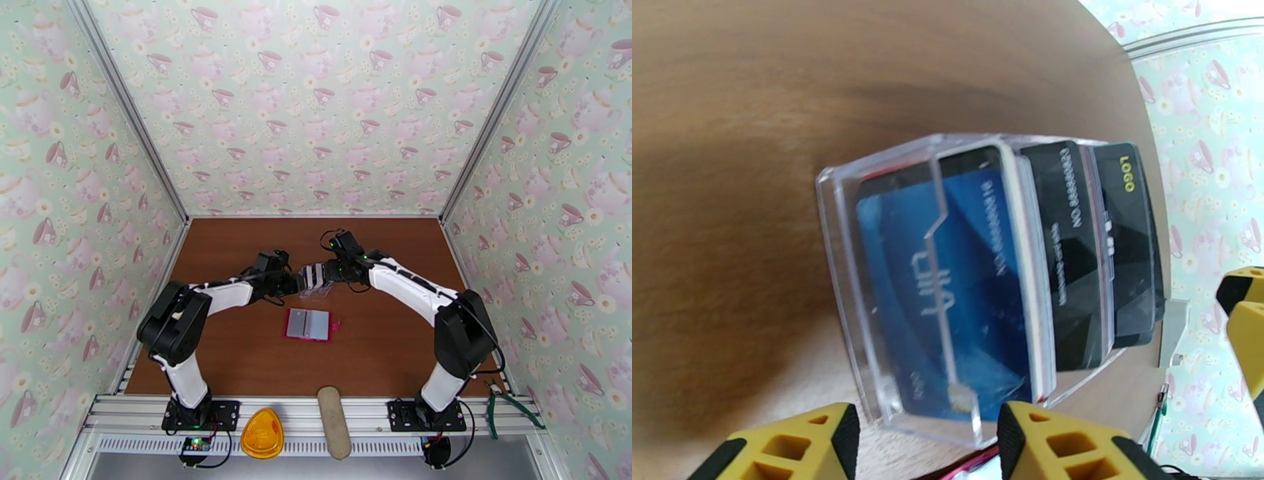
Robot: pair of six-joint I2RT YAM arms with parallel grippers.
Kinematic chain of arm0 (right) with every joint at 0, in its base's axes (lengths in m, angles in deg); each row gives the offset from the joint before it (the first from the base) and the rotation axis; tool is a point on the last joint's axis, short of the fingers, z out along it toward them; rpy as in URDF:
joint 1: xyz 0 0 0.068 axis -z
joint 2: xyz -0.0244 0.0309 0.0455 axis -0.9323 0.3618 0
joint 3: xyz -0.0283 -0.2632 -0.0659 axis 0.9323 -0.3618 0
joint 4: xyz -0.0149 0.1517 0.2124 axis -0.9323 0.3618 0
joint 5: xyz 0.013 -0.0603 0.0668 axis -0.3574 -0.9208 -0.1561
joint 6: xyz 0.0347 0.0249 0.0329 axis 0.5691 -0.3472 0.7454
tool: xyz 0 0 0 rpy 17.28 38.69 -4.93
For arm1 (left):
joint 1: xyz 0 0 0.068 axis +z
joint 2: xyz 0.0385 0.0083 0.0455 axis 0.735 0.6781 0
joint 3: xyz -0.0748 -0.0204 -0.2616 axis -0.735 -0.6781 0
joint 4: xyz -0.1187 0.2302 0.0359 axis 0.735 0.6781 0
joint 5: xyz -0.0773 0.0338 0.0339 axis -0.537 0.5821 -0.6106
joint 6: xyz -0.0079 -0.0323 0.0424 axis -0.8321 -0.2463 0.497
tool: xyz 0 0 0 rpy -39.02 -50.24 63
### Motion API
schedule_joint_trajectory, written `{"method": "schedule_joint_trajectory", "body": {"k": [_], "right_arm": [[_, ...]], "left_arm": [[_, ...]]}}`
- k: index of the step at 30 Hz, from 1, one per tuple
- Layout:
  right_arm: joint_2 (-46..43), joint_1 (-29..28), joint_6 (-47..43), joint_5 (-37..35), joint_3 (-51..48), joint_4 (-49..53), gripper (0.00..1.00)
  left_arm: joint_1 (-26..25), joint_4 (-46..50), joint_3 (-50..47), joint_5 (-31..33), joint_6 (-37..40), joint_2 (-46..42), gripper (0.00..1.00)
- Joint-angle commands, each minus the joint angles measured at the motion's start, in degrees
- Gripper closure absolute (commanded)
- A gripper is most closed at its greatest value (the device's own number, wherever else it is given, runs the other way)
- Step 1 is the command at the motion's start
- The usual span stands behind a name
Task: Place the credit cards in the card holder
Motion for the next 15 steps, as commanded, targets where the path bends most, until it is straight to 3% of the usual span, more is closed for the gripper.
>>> {"method": "schedule_joint_trajectory", "body": {"k": [1, 15], "right_arm": [[1.60, 0.33, -1.80, -0.61, 2.85, 1.90, 0.52], [7.64, -0.30, -5.30, -1.35, 9.52, 7.03, 0.53]], "left_arm": [[0.22, -1.43, 1.10, -2.56, -0.64, 2.07, 0.48], [0.07, -1.22, -0.66, -2.56, -0.74, 3.07, 0.58]]}}
